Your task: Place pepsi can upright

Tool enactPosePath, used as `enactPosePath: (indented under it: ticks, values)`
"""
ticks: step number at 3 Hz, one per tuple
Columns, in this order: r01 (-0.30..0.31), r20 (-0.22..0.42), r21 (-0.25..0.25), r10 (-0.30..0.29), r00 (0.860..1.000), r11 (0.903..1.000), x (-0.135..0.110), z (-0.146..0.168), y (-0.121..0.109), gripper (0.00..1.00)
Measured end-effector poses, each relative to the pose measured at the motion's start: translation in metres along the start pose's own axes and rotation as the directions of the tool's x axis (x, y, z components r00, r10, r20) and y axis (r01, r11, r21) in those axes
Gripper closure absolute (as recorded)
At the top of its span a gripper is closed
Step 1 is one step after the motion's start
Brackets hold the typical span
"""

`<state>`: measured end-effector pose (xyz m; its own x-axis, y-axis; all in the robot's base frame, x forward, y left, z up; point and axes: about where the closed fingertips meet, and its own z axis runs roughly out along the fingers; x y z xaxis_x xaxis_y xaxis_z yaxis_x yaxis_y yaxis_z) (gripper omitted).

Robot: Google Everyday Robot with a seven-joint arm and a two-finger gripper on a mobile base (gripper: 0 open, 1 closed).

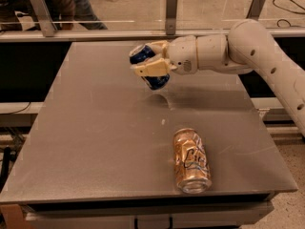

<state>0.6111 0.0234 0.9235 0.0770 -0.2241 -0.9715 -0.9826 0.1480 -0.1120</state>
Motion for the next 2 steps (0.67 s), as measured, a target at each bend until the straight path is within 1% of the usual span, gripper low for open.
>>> enactPosePath:
  ticks: [1,2]
  values:
    - [0.010,0.072,-0.020,-0.009,0.997,0.9997,0.008,-0.018,0.005,1.00]
    - [0.022,0.136,-0.033,-0.017,0.991,0.9992,0.015,-0.033,0.008,1.00]
